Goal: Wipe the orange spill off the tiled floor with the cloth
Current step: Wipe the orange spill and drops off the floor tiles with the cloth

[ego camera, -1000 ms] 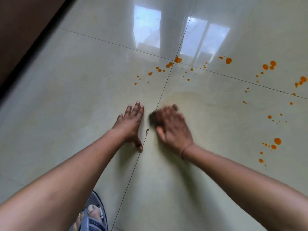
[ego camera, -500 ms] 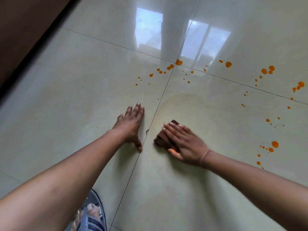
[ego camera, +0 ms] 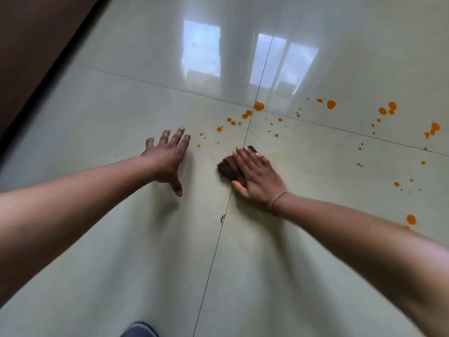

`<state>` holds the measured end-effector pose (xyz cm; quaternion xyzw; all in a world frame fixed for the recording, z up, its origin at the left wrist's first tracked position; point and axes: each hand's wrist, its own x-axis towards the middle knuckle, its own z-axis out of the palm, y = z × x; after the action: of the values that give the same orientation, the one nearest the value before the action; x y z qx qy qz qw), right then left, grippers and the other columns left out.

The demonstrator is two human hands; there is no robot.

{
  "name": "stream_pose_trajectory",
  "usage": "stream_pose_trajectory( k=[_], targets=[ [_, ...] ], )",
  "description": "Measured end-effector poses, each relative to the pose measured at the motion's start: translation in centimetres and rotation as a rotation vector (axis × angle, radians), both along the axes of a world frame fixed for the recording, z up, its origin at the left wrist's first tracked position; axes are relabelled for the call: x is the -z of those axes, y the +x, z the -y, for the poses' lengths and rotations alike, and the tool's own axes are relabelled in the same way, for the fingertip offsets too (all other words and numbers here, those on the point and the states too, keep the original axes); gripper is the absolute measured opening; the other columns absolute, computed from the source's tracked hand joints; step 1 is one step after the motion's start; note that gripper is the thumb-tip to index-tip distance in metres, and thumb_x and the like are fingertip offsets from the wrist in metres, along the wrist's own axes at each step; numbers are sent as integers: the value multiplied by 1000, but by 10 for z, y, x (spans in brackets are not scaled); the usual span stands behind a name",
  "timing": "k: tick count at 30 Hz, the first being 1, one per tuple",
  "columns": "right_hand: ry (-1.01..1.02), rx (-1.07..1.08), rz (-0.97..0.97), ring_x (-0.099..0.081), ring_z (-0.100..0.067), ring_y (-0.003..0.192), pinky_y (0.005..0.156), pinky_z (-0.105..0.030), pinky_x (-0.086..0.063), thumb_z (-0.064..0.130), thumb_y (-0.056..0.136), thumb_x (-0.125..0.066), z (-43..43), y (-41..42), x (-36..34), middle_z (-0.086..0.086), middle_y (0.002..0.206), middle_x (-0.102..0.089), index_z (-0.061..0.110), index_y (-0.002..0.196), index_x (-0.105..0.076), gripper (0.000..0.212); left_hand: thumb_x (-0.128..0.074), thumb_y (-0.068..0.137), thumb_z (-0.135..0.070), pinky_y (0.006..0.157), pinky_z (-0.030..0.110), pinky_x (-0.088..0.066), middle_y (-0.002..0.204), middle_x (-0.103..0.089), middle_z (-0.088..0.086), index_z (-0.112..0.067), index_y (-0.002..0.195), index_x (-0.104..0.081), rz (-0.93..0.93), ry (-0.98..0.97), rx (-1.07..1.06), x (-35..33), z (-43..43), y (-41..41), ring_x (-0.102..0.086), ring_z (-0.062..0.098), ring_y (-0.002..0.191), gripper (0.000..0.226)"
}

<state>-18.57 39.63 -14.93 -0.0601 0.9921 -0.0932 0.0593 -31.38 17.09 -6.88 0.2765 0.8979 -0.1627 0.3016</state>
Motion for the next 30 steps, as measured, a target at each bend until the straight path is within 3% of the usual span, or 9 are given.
stream_pose_trajectory(
  k=[2, 7, 12, 15, 19, 23, 24, 28, 30],
  targets=[
    [-85, 116, 3, -23, -29, 145, 118, -41, -18, 52, 86, -32, 43, 8, 1, -16, 155, -29, 4, 149, -29, 80, -87, 44, -62, 114, 61, -13, 159, 24, 3, -13, 152, 18, 7, -9, -15, 5, 4, -19, 11, 32, 148, 158],
    [-42, -371, 33, -26, -24, 144, 118, -36, -17, 50, 88, -44, 19, 60, -7, -11, 155, -31, 8, 149, -33, 75, -92, 32, -57, 112, 66, -10, 154, 36, 4, -18, 149, 26, 120, -18, -172, 9, 9, -53, 20, 37, 145, 171],
    [28, 297, 3, -25, -25, 144, 115, -37, -12, 53, 86, -37, 42, -34, 2, -12, 156, -29, 6, 149, -31, 78, -95, 34, -49, 110, 70, -5, 145, 49, 5, -20, 144, 35, 241, 13, -225, 22, 8, -61, 34, 41, 138, 173],
    [-17, 194, 65, -20, -24, 146, 117, -38, -14, 52, 86, -40, 100, -28, 3, -11, 157, -26, 7, 150, -29, 78, -95, 36, -48, 108, 72, -2, 144, 51, 8, -18, 143, 36, 268, 32, -229, 23, 10, -63, 36, 43, 135, 173],
    [59, -3, 53, -17, -20, 147, 117, -35, -16, 52, 87, -42, 71, 14, -6, -9, 157, -28, 10, 150, -30, 77, -96, 36, -47, 109, 70, -2, 147, 47, 6, -18, 145, 33, 262, 83, -222, 23, 15, -63, 34, 41, 138, 171],
    [-12, 470, 41, -24, -26, 145, 116, -38, -13, 49, 85, -40, 100, -44, 0, -12, 156, -28, 5, 149, -30, 79, -96, 36, -44, 107, 71, -1, 148, 45, 8, -16, 146, 32, 274, 88, -234, 24, 13, -63, 32, 43, 138, 171],
    [-39, 461, 50, -23, -27, 145, 116, -38, -13, 49, 85, -40, 113, -44, 0, -12, 157, -25, 5, 149, -29, 79, -96, 36, -44, 107, 71, -1, 149, 44, 8, -16, 147, 30, 266, 102, -226, 25, 14, -63, 31, 43, 138, 171],
    [-2, -35, 90, -15, -21, 148, 114, -41, -22, 51, 88, -44, 80, 19, -8, -7, 159, -19, 10, 151, -28, 77, -95, 36, -48, 108, 69, -3, 151, 41, 7, -16, 148, 28, 242, 122, -210, 24, 18, -62, 29, 42, 140, 169],
    [-4, 77, 89, -15, -21, 148, 113, -43, -23, 52, 88, -40, 46, 9, -6, -6, 159, -15, 10, 152, -24, 78, -95, 36, -47, 109, 69, -4, 152, 40, 7, -17, 149, 27, 229, 121, -207, 25, 18, -62, 28, 42, 141, 169]
  ],
)
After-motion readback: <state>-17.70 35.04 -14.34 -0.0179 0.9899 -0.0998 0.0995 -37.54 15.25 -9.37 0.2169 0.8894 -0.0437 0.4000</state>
